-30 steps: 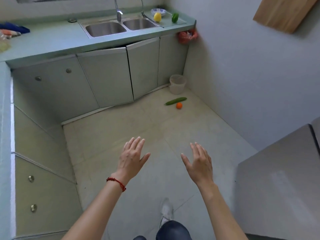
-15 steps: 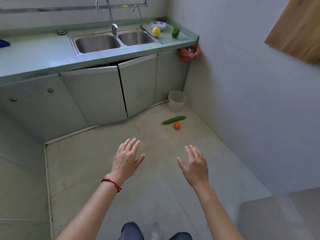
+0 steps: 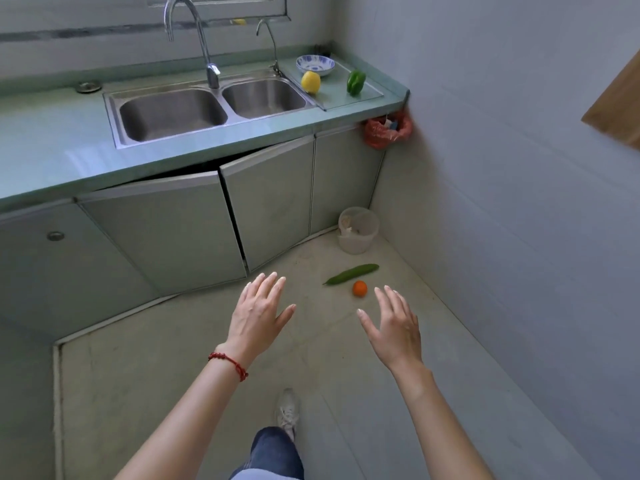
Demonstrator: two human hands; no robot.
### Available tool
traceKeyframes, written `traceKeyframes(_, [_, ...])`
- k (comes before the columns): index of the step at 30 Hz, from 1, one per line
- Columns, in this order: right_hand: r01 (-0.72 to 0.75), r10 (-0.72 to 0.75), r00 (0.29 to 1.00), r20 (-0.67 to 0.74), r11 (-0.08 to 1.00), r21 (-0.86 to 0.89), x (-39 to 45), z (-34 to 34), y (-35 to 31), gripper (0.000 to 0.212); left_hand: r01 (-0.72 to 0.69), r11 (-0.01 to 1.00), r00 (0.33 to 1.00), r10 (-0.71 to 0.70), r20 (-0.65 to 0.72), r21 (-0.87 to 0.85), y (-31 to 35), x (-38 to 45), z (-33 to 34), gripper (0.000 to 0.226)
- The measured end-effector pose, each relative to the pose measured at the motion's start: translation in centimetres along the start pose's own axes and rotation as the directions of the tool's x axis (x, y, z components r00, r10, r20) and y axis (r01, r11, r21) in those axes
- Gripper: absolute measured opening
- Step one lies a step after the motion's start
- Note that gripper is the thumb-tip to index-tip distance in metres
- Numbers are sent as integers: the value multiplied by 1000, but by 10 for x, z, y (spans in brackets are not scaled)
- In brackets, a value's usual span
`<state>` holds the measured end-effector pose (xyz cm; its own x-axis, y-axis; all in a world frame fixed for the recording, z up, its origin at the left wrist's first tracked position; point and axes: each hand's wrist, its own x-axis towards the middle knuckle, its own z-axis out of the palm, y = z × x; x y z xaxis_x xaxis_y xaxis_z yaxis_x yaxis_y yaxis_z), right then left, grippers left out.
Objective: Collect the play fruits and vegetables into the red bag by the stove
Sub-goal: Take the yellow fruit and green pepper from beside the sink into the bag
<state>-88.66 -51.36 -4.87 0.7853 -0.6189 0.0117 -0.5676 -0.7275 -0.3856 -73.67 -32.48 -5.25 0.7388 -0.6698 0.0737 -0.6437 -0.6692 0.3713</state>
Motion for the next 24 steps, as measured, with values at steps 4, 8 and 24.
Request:
traceKeyframes(4, [-26,26,1000,-13,1000,-3,80,-1,-16,59,-17,1000,1000,17,1,17,-21,82,-12,58])
traceKeyframes(8, [-57,57,998,-40,998,3,149,-5,-27,59,-34,999,999,35,-36,37,-40,156,-24,56])
traceKeyframes(24, [-16,16,998,-54,1000,3,423,-4,-14,58,-22,998,1000,22,1,63,-49,421,-1,59])
